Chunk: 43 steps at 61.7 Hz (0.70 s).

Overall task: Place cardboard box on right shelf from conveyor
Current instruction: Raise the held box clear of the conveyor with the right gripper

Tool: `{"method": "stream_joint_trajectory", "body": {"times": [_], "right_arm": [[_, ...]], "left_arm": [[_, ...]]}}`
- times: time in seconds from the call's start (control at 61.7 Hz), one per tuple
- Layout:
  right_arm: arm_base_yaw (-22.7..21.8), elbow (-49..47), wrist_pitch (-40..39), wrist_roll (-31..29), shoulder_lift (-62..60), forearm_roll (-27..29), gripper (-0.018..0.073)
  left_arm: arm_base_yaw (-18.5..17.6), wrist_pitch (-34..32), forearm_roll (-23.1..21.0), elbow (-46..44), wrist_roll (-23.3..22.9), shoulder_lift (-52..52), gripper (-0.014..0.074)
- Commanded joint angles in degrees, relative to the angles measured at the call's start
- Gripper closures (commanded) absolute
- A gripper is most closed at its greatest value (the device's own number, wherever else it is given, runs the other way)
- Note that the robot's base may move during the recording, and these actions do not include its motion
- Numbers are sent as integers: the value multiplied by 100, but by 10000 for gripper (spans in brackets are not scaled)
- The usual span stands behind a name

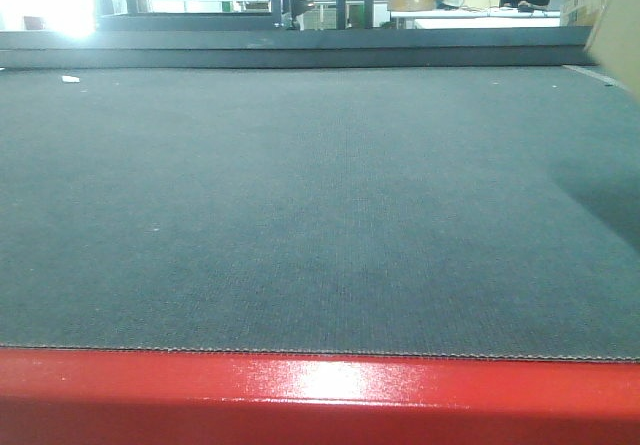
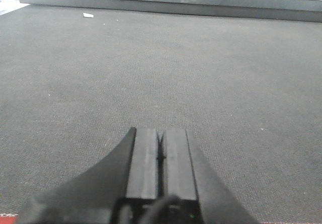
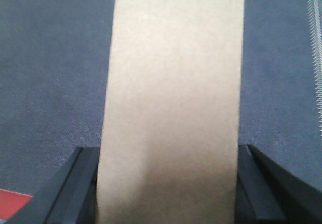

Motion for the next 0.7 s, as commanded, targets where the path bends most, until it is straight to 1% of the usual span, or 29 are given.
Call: {"method": "stream_joint_trajectory", "body": {"times": [0.0,0.162,0.389,0.519,0.681], "right_arm": [[-32,30,-466,-60,-624,-93,345],[-32,281,-401,-60,-1695,-93,345],[-32,295,-409,-60,-2870,-93,345],[-32,295,-416,-60,-3208,-93,345],[-32,295,-405,-60,-3221,-92,345]], "left_arm": [[-8,-506,-34,44,2,-85,713],[-8,-506,-34,44,2,-85,713],[-8,-506,-34,44,2,-85,713],[-8,-506,-34,44,2,-85,713],[-8,-506,-34,44,2,-85,713]]}}
